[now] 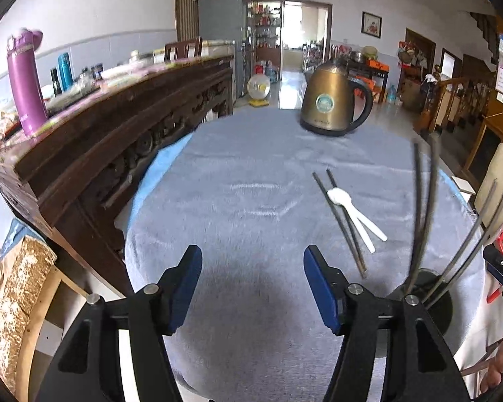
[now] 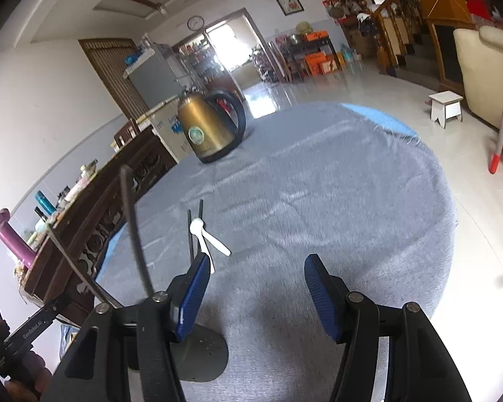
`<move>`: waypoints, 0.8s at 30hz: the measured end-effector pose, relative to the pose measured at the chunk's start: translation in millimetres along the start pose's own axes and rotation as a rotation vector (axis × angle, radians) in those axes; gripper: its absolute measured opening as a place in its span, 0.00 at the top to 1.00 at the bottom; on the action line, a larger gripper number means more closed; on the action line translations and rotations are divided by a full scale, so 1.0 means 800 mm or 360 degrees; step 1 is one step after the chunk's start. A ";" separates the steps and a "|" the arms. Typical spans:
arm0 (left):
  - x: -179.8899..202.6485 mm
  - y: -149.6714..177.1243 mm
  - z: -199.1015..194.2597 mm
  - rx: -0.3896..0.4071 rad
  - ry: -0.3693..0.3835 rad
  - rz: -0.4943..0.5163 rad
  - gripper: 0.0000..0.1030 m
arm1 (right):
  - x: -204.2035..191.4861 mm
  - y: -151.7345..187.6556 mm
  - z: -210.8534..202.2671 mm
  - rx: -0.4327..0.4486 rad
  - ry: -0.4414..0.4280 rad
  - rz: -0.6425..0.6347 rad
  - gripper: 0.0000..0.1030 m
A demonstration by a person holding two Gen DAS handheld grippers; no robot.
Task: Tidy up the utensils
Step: 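Open both tools over the grey cup and withdraw them, then grasp a white spoon with the right tool while the left tool approaches the utensils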
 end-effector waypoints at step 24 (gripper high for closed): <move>-0.035 0.031 0.161 -0.0446 -0.0110 -0.0088 0.38 | -0.119 -0.082 0.298 -0.0620 -0.0553 -0.0536 0.40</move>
Point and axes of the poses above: each gripper's, at about its wrist camera, not at the fingertips, and z roughly the way its jaws point, x to its right, y to its underside, the point moved 5 cm from there along z, roughly the way its jaws point, and after that the axes turned 9 degrees about -z, right-handed, at the moved point
